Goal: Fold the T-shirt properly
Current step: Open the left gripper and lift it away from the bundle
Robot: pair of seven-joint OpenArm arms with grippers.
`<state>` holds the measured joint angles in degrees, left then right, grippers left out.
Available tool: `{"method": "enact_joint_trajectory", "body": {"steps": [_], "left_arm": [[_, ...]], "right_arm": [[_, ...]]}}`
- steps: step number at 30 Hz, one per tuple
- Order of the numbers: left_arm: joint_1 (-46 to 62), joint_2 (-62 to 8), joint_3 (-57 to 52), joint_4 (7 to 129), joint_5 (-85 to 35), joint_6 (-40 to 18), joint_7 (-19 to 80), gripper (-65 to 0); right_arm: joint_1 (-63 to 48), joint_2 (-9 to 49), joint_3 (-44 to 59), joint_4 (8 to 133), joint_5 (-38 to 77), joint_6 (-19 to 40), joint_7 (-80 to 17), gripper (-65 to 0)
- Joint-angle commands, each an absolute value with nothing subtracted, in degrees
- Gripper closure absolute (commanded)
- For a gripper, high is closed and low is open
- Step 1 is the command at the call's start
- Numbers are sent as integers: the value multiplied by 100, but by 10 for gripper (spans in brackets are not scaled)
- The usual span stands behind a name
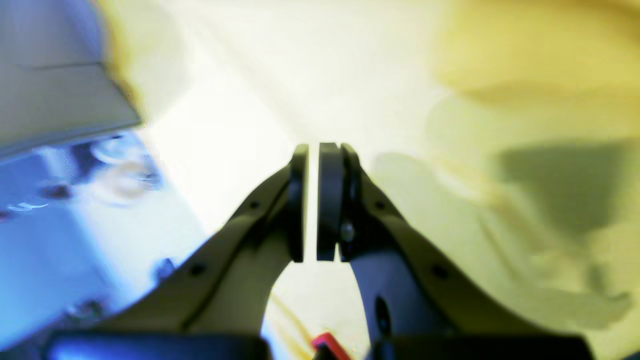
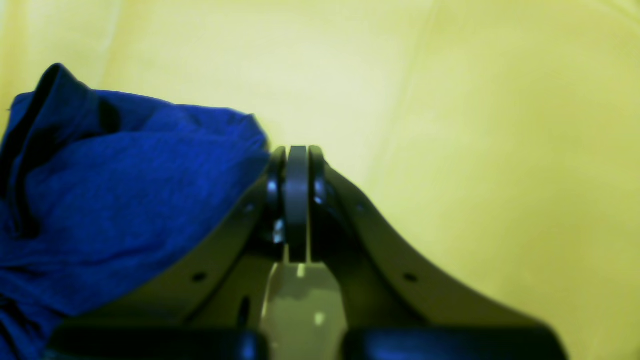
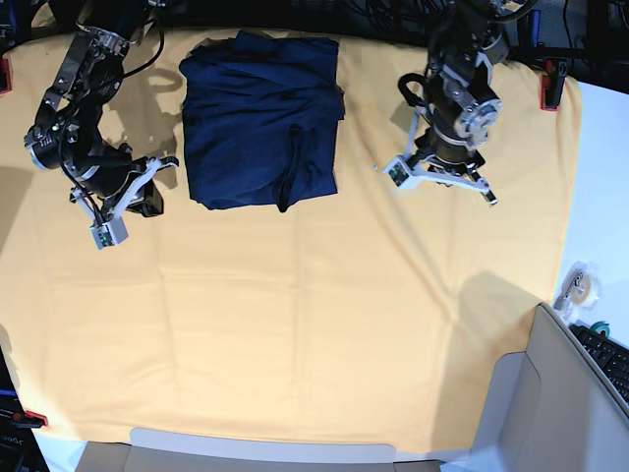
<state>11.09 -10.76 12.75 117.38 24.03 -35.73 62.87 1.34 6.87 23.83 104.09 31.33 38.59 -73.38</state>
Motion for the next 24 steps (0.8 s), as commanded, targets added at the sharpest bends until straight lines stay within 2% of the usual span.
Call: {"method": "enact_joint_trajectory", "body": {"steps": [1, 3, 10, 12, 15, 21, 24], "left_arm": [[1068, -910, 857, 11846, 2158, -3749, 6176, -22], [1068, -760, 189, 11846, 1727, -4000, 6176, -39], [1385, -673, -1007, 11829, 418, -4000, 6501, -158], [1508, -664, -1156, 11829, -22, -4000, 6659, -181], [1727, -664, -1420, 11829, -989, -4000, 7046, -206], [1868, -664, -1710, 11802, -3134, -4000, 7978, -245], [1868, -549, -1710, 11776, -3846, -4000, 8000, -267]], "right_arm": [[356, 840, 2404, 10475, 3187, 3864, -7213, 0], [549, 989, 2387, 10404, 3187, 3864, -7213, -11], [1209, 1341, 2387, 9736, 3240, 3873, -7547, -236], [1288, 1341, 2387, 9622, 3240, 3881, -7574, -268], [1411, 1341, 2369, 9499, 3240, 3890, -7582, -294], [1596, 1349, 2062, 9033, 3240, 3908, -7591, -298], [1560, 1393, 1763, 8848, 3459, 3908, -7591, -298]]}}
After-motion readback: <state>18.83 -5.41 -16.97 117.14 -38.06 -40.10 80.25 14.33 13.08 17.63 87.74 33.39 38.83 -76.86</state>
